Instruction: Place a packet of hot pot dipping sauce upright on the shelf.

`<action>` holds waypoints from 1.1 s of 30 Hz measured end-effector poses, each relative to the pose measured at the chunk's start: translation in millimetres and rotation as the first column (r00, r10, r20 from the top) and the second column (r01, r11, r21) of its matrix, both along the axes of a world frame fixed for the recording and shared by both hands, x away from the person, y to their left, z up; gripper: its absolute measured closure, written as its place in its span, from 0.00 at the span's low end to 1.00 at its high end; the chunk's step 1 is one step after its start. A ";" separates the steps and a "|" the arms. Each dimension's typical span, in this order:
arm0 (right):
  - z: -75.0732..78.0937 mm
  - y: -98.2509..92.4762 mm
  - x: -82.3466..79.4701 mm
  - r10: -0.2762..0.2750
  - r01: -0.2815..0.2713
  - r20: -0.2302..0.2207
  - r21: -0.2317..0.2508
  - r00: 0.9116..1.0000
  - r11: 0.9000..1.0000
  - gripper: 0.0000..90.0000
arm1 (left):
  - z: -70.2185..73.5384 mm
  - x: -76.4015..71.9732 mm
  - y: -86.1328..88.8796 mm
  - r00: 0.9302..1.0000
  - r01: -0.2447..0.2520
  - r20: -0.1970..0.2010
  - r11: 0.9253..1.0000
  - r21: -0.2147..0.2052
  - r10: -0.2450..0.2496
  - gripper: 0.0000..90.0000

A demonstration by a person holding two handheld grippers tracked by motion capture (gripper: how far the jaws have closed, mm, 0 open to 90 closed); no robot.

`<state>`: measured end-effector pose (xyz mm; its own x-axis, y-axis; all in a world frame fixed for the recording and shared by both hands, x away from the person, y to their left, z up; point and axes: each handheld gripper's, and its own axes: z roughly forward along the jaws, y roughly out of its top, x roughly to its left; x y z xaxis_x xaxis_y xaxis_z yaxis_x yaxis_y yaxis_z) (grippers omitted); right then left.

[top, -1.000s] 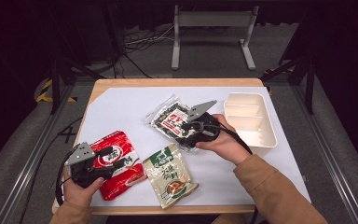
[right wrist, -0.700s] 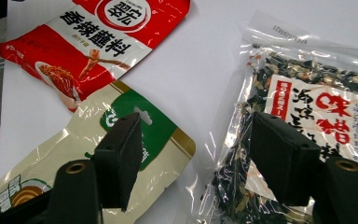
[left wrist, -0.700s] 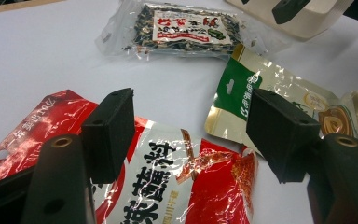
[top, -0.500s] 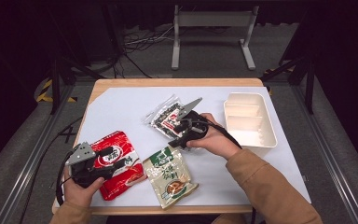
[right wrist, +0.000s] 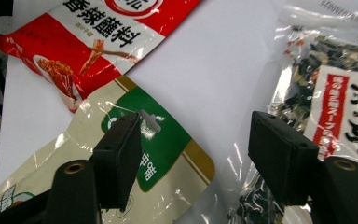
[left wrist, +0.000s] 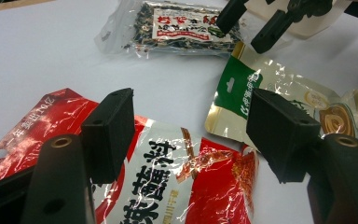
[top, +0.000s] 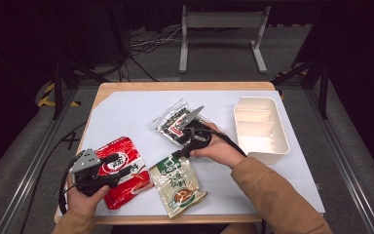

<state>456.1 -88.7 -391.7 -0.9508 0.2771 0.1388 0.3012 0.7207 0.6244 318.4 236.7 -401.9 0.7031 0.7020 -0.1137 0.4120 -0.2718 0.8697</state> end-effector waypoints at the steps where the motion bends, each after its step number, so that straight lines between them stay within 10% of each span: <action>1: -1.9 1.1 -0.5 0.004 -0.004 -0.003 -0.007 1.000 1.000 0.38 | 0.0 0.0 0.0 1.000 0.000 0.000 1.000 0.000 0.000 0.37; 33: -33.7 15.5 -4.3 0.070 -0.085 -0.155 -0.095 0.985 0.992 0.53 | -1.4 1.1 -3.1 1.000 0.016 -0.008 1.000 0.013 -0.016 0.37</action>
<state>451.8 -73.2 -425.3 -0.9401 0.2233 0.2576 0.3273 0.8024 0.4991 319.5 233.6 -403.4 0.7132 0.6922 -0.1103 0.4146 -0.2898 0.8626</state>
